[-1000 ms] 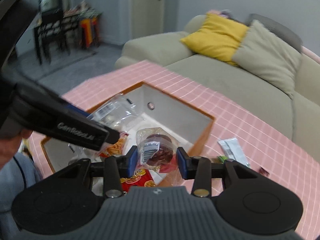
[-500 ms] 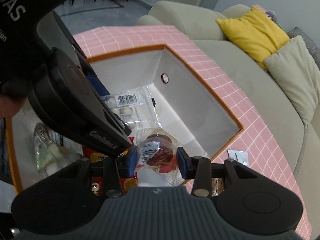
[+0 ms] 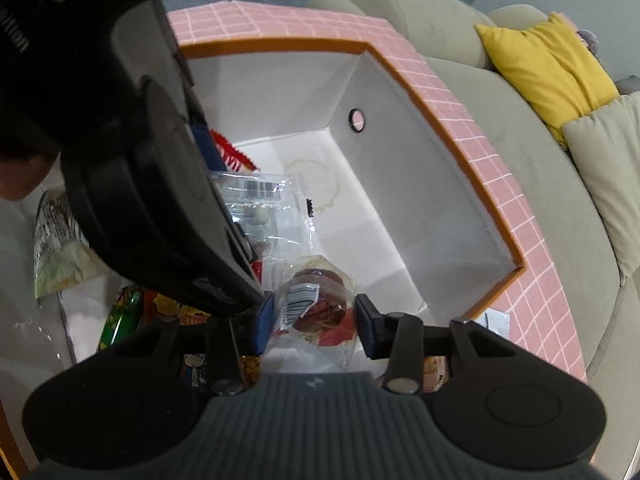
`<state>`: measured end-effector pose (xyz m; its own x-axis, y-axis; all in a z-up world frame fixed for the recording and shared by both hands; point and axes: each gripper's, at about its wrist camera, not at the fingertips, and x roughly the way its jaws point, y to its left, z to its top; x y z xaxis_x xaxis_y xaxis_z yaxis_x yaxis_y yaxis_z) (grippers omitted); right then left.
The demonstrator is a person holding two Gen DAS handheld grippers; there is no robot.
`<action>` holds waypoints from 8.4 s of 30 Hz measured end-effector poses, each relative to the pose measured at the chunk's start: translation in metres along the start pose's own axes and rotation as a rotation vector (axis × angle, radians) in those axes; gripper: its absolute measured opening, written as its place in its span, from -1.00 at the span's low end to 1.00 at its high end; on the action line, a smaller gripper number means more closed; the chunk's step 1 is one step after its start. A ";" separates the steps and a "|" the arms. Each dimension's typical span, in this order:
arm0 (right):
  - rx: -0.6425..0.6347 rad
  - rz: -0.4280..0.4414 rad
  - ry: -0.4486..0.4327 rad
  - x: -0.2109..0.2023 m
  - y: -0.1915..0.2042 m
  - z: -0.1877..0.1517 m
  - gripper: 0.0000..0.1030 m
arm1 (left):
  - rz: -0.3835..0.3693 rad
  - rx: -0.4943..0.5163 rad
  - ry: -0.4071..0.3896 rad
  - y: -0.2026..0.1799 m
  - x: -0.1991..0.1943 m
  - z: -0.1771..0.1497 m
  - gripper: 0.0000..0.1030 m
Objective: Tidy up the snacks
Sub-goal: 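Open both tools to drop the quail-egg pack and candy packet into the box, then move both tools back over the remaining snacks beside the box, then grasp the green raisin bag with the left tool while the right tool grasps the yellow Ameria bag, then lift and carry the green raisin bag and yellow Ameria bag over the box with both tools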
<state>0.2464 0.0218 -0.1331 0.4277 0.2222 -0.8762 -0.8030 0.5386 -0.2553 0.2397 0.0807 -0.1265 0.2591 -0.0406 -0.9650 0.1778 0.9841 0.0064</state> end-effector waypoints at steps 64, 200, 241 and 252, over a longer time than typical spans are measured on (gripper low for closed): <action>0.858 -0.312 -0.306 -0.145 0.002 -0.210 0.58 | -0.064 0.012 -0.486 -0.144 -0.110 -0.102 0.44; 0.862 -0.208 -0.011 -0.067 -0.004 -0.271 0.08 | -0.147 0.083 -0.084 -0.197 0.020 -0.076 -0.18; 0.654 -0.194 -0.316 -0.160 0.017 -0.152 0.04 | -0.076 -0.051 -0.361 -0.106 -0.115 -0.088 -0.20; 0.392 -0.108 -0.333 -0.148 0.037 -0.076 0.04 | 0.041 -0.078 -0.311 -0.038 -0.120 -0.079 -0.20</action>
<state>0.1221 -0.0529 -0.0443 0.6590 0.3607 -0.6600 -0.5591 0.8219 -0.1090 0.1273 0.0614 -0.0319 0.5447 -0.0396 -0.8377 0.0908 0.9958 0.0120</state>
